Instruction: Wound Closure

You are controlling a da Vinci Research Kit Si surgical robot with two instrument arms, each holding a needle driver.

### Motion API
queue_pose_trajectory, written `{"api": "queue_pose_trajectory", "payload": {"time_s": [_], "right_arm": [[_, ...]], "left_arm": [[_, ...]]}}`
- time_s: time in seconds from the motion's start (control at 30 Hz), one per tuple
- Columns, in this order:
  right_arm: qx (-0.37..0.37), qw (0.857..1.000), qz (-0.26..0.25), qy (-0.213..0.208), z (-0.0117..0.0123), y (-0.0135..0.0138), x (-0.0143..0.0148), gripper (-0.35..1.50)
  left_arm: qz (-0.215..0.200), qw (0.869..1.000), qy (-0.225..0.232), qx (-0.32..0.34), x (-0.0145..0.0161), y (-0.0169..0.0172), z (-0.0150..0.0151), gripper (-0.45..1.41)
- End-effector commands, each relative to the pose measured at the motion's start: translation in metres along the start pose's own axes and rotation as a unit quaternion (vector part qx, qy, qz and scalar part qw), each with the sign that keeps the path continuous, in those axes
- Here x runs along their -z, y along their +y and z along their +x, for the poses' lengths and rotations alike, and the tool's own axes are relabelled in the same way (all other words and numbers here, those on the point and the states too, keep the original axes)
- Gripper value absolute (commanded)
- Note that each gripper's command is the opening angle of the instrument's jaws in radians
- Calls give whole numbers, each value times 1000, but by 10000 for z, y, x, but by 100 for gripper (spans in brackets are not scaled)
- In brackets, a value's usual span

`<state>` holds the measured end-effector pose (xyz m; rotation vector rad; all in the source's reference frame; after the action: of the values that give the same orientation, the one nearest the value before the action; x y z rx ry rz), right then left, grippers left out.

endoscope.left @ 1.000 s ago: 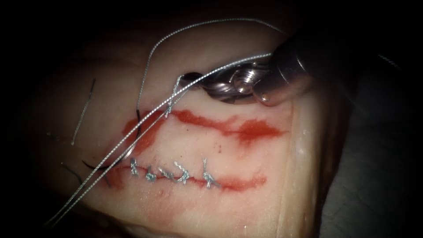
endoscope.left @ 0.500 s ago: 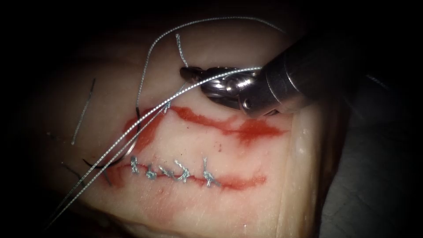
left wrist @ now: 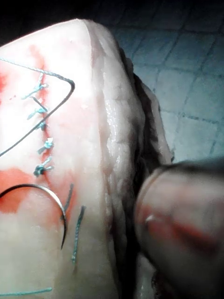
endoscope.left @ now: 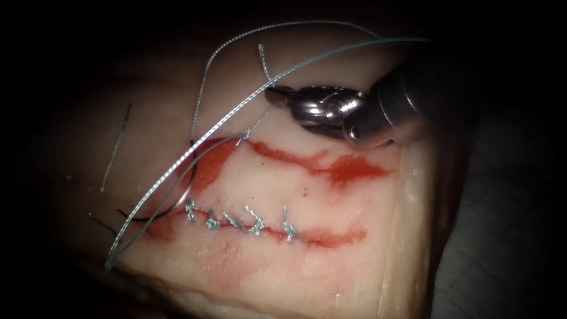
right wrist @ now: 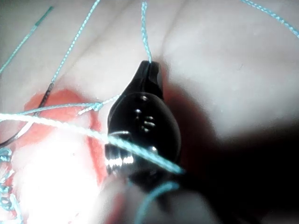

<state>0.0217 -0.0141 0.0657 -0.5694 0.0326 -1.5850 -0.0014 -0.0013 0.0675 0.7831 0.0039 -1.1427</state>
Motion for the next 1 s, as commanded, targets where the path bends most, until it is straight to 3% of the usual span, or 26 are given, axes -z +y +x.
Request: {"api": "queue_pose_trajectory", "payload": {"time_s": [0.03,0.2,0.37,0.43,0.47,0.5,0.53,0.57,0.6,0.63,0.67,0.7,0.73,0.77,0.8,0.83,1.0], "right_arm": [[-1,1000,-3,-1,2,6,-9,-35],[-2,1000,-8,5,2,9,-8,-35],[-8,1000,-24,0,4,20,-3,-35],[-12,999,-32,-3,3,25,-1,-35],[-14,999,-35,-3,2,27,0,-35],[-17,999,-44,-7,0,31,1,-35],[-18,999,-51,-6,-1,33,1,-35],[-19,998,-56,-7,-1,34,1,-35],[-19,998,-56,-8,-1,36,1,-35],[-19,998,-56,-8,-1,36,1,-35],[-20,998,-62,-10,0,38,0,-35],[-20,998,-62,-10,0,38,0,-35],[-21,998,-66,-11,0,40,0,-35],[-21,998,-66,-11,0,40,0,-35],[-21,997,-69,-15,0,41,-1,-35],[-22,997,-72,-17,0,42,-1,-35],[-23,997,-76,-21,0,44,-3,-35]], "left_arm": [[-2,1000,1,3,-6,-2,-3,-45],[-10,1000,-6,3,-5,-3,-8,-45],[22,992,-114,-58,5,-9,-39,-45],[51,979,-173,-93,14,-12,-60,-45],[72,971,-200,-112,18,-14,-68,-40],[120,947,-261,-147,25,-18,-86,5],[140,910,-322,-222,26,-22,-99,20],[145,894,-342,-250,25,-24,-105,29],[143,876,-360,-286,23,-26,-111,52],[143,876,-360,-286,23,-26,-111,52],[138,820,-387,-399,19,-27,-124,71],[138,820,-387,-399,19,-27,-124,71],[159,796,-398,-427,15,-24,-133,76],[159,796,-398,-427,15,-24,-133,76],[156,786,-402,-443,12,-21,-138,83],[157,783,-402,-448,9,-19,-142,84],[150,782,-399,-454,-2,-12,-156,86]]}}
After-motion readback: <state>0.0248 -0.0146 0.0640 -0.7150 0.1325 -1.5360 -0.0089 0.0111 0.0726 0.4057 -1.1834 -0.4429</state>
